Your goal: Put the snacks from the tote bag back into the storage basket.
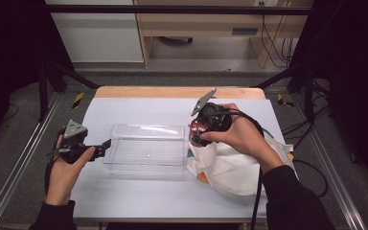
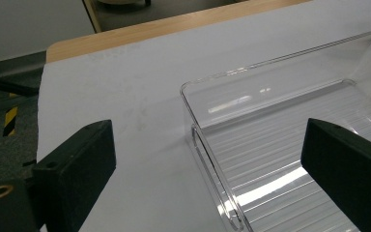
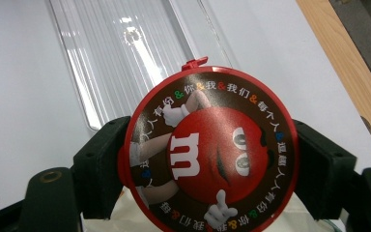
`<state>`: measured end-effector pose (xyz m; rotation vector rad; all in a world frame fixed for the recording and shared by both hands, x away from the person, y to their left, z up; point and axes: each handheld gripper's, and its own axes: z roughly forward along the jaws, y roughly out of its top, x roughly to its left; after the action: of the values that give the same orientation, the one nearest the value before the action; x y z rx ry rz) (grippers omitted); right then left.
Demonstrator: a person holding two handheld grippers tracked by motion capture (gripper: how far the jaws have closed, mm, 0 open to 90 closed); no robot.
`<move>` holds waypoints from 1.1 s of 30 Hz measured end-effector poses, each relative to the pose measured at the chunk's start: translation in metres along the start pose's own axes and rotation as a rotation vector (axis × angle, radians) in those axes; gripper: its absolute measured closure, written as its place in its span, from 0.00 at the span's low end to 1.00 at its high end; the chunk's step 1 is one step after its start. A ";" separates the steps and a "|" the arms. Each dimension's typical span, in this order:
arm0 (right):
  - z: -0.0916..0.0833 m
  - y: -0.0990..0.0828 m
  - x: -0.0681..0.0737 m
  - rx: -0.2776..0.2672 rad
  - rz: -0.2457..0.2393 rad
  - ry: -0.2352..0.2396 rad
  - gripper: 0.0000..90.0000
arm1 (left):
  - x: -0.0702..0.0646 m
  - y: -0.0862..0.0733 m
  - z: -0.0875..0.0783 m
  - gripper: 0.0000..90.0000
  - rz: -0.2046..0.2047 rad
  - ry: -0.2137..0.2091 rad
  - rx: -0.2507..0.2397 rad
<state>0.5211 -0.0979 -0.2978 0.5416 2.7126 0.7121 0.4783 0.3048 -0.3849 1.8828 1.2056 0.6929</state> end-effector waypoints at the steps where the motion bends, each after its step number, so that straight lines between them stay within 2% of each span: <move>1: 0.000 0.001 0.001 -0.001 -0.005 0.001 0.27 | 0.000 0.000 0.000 0.06 0.000 0.000 0.001; 33: 0.008 0.022 0.010 -0.018 -0.048 0.037 0.27 | 0.001 0.000 0.000 0.06 -0.004 -0.005 0.002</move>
<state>0.5212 -0.0721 -0.2949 0.4612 2.7401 0.7407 0.4782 0.3060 -0.3848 1.8824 1.2068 0.6847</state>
